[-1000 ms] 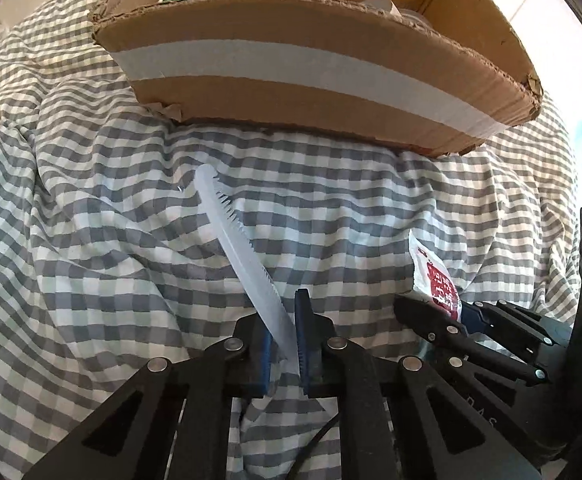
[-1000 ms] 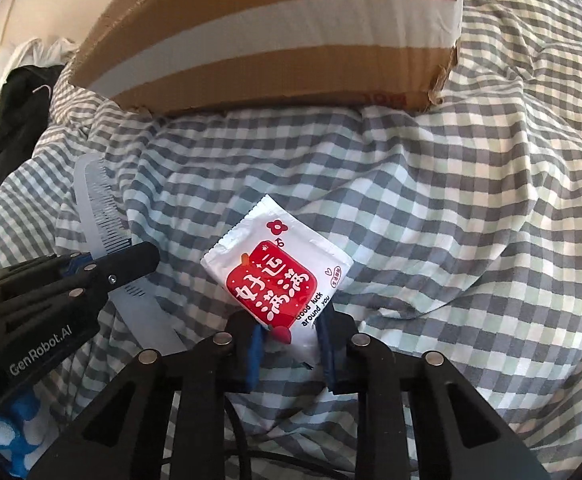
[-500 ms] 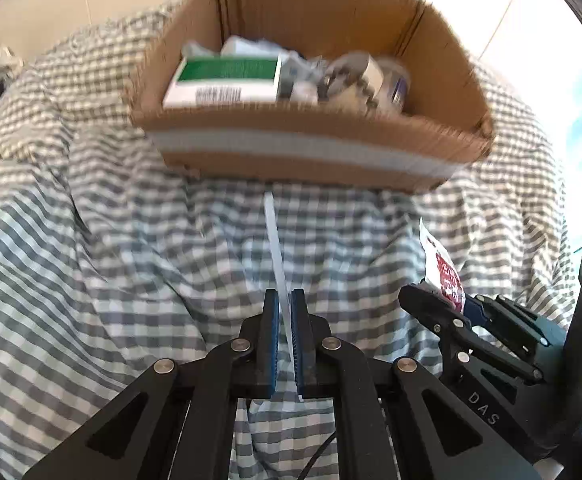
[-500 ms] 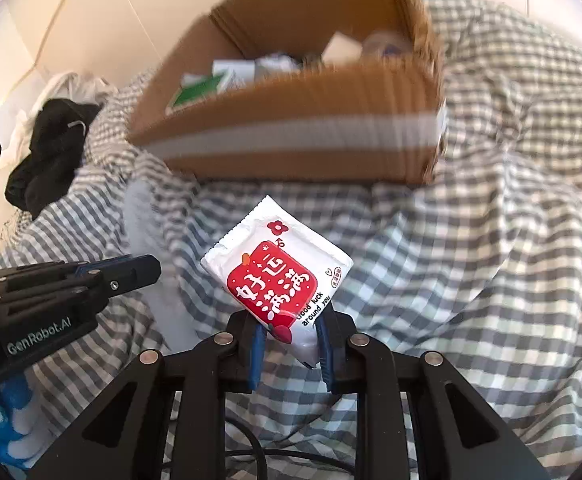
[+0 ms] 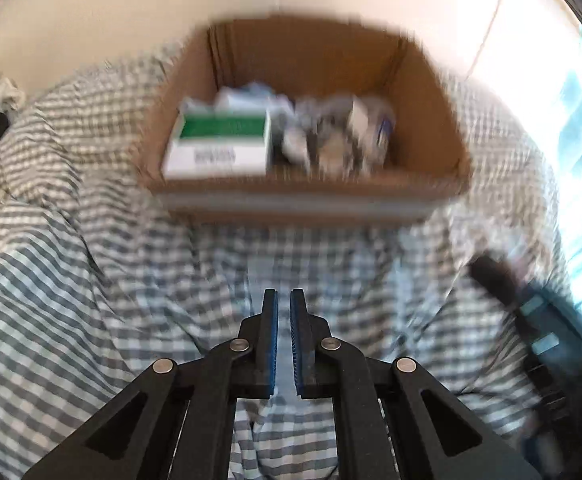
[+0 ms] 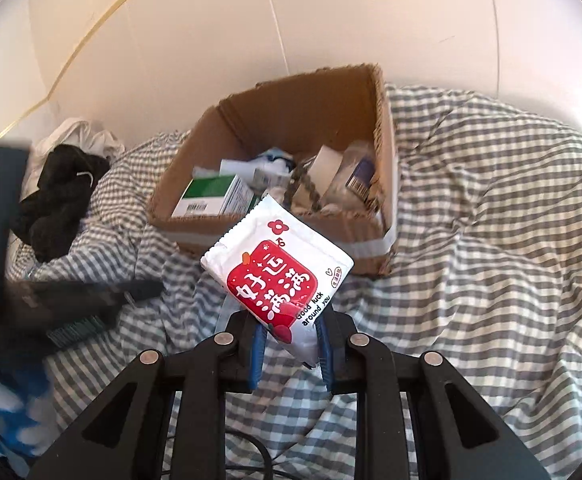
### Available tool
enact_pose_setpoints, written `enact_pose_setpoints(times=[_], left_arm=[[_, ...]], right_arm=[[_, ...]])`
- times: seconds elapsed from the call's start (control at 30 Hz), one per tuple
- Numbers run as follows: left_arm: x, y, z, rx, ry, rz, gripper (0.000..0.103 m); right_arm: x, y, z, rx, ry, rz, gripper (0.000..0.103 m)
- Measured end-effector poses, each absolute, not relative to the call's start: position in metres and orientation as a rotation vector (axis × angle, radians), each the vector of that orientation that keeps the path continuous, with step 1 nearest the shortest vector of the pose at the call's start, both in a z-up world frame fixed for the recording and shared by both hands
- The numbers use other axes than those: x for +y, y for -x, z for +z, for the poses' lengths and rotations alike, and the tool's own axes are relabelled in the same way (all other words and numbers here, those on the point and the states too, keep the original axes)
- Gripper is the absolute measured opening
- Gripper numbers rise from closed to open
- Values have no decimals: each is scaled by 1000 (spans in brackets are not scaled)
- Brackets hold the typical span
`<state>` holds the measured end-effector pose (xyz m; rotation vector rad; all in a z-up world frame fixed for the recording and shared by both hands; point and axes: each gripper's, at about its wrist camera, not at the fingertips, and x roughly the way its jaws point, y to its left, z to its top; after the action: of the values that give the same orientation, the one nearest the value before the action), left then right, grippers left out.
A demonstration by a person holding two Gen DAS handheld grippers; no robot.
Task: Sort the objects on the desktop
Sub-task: 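Lift comb and sachet and carry them over the box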
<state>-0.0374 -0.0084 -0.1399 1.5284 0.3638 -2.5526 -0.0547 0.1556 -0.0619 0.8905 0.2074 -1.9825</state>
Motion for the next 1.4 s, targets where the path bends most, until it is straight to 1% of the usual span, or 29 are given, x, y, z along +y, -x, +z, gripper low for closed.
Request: enact_pose_setpoints(times=[0.03,0.07,0.1,0.17,0.27,0.33,0.4,0.47,0.67,0.83,0.87,0.9,0.93,1.07,1.17,1.23,1.27,1.3,1.4], left_arm=[[-8,40,-154,391,-1584,-2525,9],[-9,44,-169,428,-1642,-2494,14],[-10,47,-181,453,-1686,-2467,23],[-11,54,-205,476,-1752,-2415,36],[-10,64,-232,483,-1822,-2384,44],[-12,67,-241,466,-1822,-2381,44],[-12,68,-240,431,-1805,-2395,30],[-11,65,-233,408,-1770,-2420,27],[-9,52,-197,348,-1658,-2496,27],[-14,39,-166,364,-1580,-2539,27],[-15,36,-161,363,-1567,-2545,25],[-19,35,-155,362,-1547,-2553,8],[-21,34,-148,356,-1527,-2560,7],[-21,34,-119,322,-1429,-2624,7],[-21,37,-125,311,-1450,-2615,7],[-19,47,-146,327,-1537,-2577,12],[-19,53,-159,347,-1593,-2542,17],[-18,56,-172,370,-1635,-2524,28],[-12,68,-210,410,-1756,-2456,37]], right_arm=[[157,55,-61,203,-886,-1986,21],[157,56,-58,200,-880,-1988,21],[158,57,-57,203,-878,-1986,21],[157,57,-55,204,-870,-1992,21],[157,60,-53,195,-866,-1989,21],[155,62,-51,191,-862,-1987,21],[152,64,-50,193,-858,-1985,21],[148,65,-50,199,-855,-1985,21],[146,63,-47,194,-842,-1981,21],[147,60,-36,185,-806,-1987,21],[146,59,-34,184,-797,-1988,21],[146,59,-31,184,-788,-1989,21],[145,58,-27,183,-776,-1991,21],[142,57,-16,183,-737,-1995,21],[139,59,-14,181,-731,-1997,21],[138,59,-15,178,-733,-1996,21],[138,59,-15,179,-729,-2001,21],[138,60,-15,179,-726,-2004,21],[138,63,-11,176,-717,-2011,21]])
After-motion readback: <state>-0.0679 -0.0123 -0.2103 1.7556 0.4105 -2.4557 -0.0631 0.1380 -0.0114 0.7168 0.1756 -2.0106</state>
